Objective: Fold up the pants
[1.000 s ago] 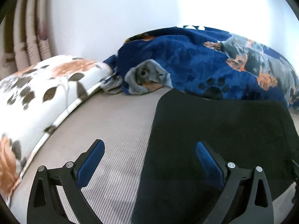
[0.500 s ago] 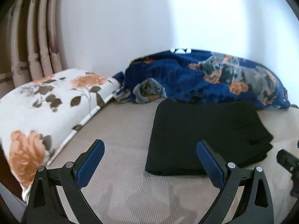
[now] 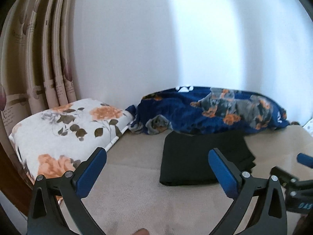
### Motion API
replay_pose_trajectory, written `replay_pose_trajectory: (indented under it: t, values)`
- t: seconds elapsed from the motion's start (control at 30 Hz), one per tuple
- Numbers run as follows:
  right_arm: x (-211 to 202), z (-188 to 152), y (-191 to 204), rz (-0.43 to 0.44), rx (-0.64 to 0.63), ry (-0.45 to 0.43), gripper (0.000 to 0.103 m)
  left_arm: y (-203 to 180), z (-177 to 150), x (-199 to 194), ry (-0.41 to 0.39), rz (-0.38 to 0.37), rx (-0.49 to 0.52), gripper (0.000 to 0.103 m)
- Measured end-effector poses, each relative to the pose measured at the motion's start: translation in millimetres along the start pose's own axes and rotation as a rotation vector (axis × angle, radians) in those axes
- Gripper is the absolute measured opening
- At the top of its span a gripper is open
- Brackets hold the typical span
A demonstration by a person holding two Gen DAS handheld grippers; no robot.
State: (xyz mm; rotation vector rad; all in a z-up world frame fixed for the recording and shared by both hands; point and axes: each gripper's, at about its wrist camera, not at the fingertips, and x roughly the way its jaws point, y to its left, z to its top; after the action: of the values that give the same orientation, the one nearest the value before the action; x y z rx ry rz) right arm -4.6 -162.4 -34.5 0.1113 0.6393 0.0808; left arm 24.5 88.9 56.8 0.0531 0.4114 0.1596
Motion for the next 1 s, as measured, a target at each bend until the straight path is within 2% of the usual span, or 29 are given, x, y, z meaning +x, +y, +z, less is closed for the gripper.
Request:
replay_pose_trajectory:
  t: [0.13, 0.27, 0.37, 0.6, 1.0]
  values:
    - [-21.4, -0.9, 7.5, 0.007, -0.017, -0.023, 0.103, 3.6, 9.9, -29.1, -0.029, 0.026, 0.003, 0.103]
    - [-39.4, -2.7, 15.0, 0.012, -0.034, -0.044, 0.103, 6.7, 14.0, -50.3, -0.051, -0.025, -0.006, 0.103]
    - [-49.8, -3.7, 19.0, 0.016, -0.04, -0.052, 0.103, 8.5, 14.8, -61.6, -0.058, -0.032, -0.014, 0.103]
    - [-66.3, -9.5, 25.0, 0.013, -0.054, -0.067, 0.103, 14.5, 17.0, -71.6, -0.056, -0.074, -0.058, 0.103]
    - [-81.1, -13.0, 30.2, -0.018, -0.065, -0.102, 0.103, 5.4, 12.6, -80.1, -0.094, -0.057, -0.021, 0.103]
